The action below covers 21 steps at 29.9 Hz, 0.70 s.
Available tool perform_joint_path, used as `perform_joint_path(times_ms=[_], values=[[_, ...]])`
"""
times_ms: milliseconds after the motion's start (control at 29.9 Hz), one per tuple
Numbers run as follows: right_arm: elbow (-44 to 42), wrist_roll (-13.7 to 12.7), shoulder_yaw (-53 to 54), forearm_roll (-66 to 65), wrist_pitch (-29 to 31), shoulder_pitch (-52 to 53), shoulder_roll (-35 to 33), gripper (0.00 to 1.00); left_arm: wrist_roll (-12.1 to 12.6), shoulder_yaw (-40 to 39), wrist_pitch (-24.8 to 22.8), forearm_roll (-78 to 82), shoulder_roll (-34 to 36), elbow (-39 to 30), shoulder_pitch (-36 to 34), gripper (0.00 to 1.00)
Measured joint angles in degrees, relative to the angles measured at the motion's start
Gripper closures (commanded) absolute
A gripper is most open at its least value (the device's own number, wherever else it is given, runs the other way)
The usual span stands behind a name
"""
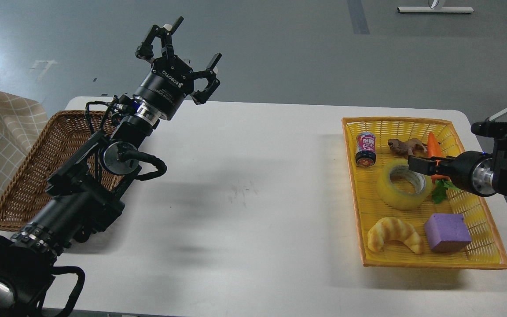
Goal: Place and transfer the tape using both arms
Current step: 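Insert the right gripper into the tape roll's hole and grip it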
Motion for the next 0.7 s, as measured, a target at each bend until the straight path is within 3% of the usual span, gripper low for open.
perform_joint_path(times_ms=[702], values=[[-0.88, -1.77, -0.60, -2.79, 0.00, -2.55, 1.38, 0.09, -0.04, -0.17, 0.00, 0.00, 0.00, 0.00, 0.06, 0.02]])
